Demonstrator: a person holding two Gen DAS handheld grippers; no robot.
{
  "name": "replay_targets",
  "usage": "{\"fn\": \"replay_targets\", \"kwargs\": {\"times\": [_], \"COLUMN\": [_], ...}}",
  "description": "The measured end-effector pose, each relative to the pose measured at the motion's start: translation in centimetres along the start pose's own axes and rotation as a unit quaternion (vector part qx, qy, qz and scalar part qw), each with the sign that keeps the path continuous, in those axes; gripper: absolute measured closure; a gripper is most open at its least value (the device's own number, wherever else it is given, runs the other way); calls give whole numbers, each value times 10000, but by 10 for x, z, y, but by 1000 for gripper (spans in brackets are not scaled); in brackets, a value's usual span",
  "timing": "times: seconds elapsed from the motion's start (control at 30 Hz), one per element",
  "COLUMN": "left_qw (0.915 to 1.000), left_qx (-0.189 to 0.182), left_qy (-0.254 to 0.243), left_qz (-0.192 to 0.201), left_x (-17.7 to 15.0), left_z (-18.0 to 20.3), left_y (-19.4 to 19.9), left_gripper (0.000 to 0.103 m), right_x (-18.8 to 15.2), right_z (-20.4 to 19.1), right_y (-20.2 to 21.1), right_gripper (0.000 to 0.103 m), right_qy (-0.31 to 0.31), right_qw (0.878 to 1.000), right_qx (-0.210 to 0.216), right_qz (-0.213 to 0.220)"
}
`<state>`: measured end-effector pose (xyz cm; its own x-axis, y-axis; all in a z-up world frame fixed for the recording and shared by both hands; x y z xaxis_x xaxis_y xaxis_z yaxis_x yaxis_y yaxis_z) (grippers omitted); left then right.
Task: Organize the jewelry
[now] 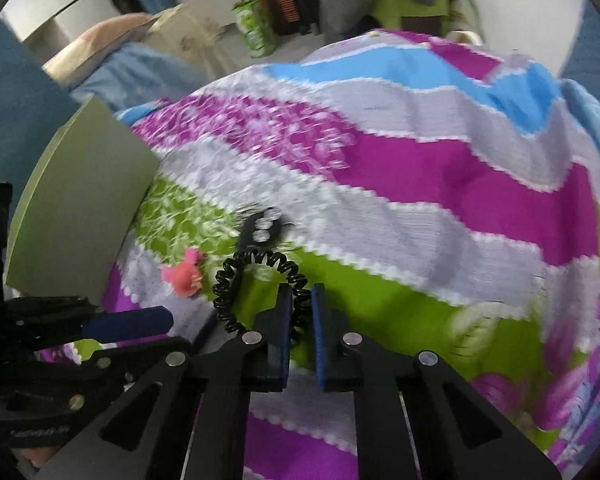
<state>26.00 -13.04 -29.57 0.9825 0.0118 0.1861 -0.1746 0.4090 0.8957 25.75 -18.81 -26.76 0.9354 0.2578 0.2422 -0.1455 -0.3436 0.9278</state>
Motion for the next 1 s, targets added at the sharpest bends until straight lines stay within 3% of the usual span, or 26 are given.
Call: {"fn": "replay_targets", "kwargs": {"times": [0.43, 0.5, 0.53, 0.6, 1.0], "left_qw": [9983, 9974, 9972, 9978, 9980], "left_qx": [488, 628, 662, 568, 347], "left_qy": [-293, -337, -348, -321, -238], "left_qz": [77, 94, 72, 72, 469], "left_x": [22, 24, 25, 27, 48], "left_z": [7, 8, 9, 10, 23], "left_y": [-26, -29, -30, -28, 54], "left_gripper": [88, 97, 97, 97, 99], "right_x": [-18, -19, -20, -22, -3], "right_z": [41, 43, 43, 45, 42], "right_y": [34, 37, 40, 44, 98], "right_gripper": [96, 96, 96, 96, 96], "right_qy": [-664, -733, -766, -827, -1164], "right_qw": [9961, 9953, 9949, 9941, 9885], "right_qx": [-577, -628, -652, -690, -843], "right_qz": [81, 87, 92, 96, 477]}}
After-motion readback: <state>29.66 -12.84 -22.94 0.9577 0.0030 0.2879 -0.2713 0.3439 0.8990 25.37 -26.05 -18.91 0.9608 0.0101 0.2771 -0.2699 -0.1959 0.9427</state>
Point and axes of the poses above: each gripper's, at about its wrist camera, not at the fingertips, and y roughly against the way its jaws point, z to its right, x to its top, the point moved 7 cm from there along -y, roughly the way its jaws point, and after that the axes turned 7 degrees about -z, right-handed, at the moved point
